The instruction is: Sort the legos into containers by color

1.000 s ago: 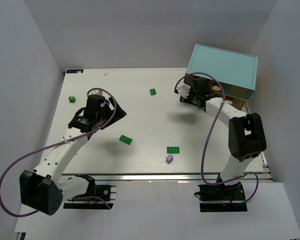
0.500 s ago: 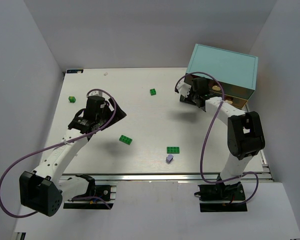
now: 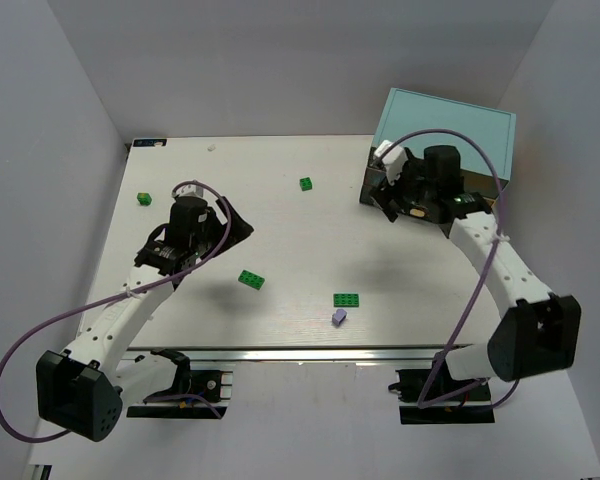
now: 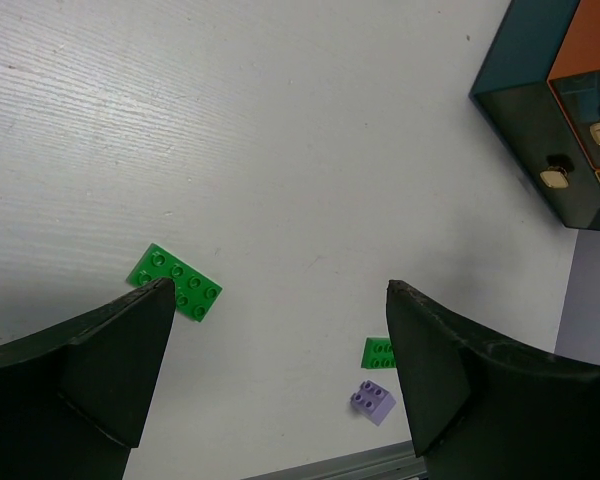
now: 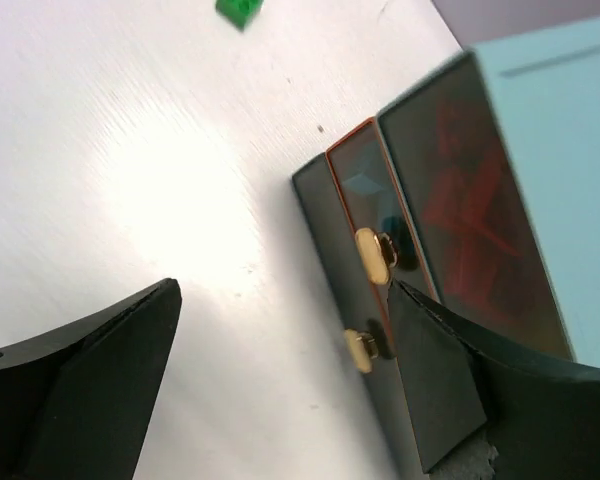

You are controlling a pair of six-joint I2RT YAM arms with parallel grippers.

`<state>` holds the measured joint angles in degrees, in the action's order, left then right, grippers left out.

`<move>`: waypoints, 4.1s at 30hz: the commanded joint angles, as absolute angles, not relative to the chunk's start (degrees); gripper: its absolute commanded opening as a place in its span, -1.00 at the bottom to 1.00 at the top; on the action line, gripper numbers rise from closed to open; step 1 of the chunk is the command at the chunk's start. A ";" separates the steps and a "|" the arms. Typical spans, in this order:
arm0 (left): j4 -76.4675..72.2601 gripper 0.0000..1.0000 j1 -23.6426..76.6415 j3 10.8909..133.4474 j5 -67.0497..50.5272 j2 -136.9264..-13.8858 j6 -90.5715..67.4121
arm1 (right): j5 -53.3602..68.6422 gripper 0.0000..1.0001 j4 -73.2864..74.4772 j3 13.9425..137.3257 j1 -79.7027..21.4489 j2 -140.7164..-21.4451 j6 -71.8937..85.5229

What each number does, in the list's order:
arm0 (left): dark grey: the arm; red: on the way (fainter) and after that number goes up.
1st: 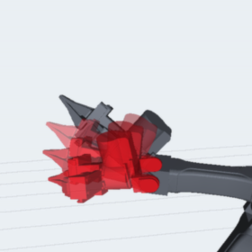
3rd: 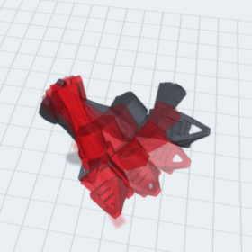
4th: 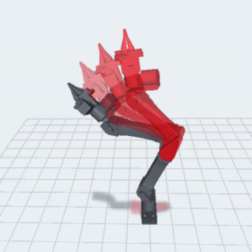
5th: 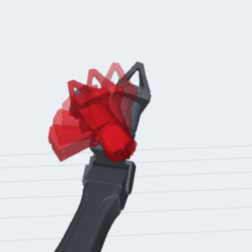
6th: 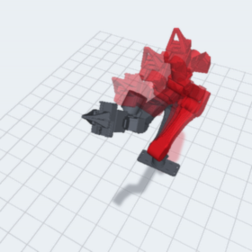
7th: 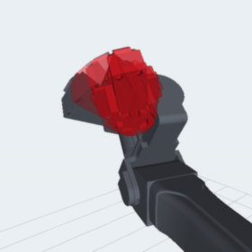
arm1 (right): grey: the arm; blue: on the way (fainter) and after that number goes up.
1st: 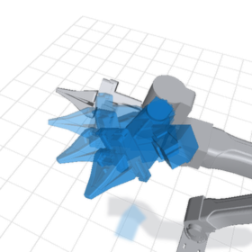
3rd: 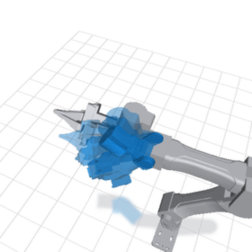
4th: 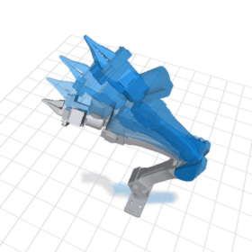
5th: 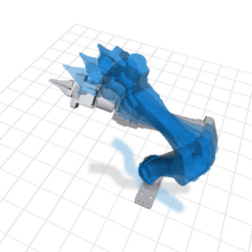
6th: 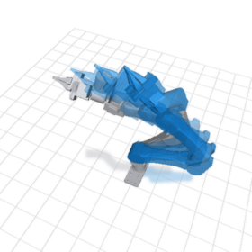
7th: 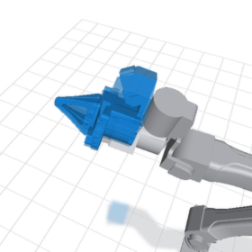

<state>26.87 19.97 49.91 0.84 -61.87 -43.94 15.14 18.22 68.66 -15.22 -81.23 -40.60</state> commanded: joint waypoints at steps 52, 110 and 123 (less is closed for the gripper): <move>25.49 0.95 19.95 49.92 -2.11 -60.99 -44.30 | 9.23 0.57 -19.25 51.77 18.10 -87.54 36.30; 22.68 0.95 19.95 46.58 -5.89 -59.24 -46.67 | 43.21 0.42 2.63 36.74 14.68 -62.23 21.29; 25.13 0.92 19.95 48.34 -5.63 -60.47 -46.41 | 56.70 0.68 53.62 59.66 -2.09 -76.08 -57.15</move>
<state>24.05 19.97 46.96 -5.61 -61.01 -46.46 56.36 30.79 53.91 1.26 -71.24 -25.08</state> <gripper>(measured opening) 0.962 0.783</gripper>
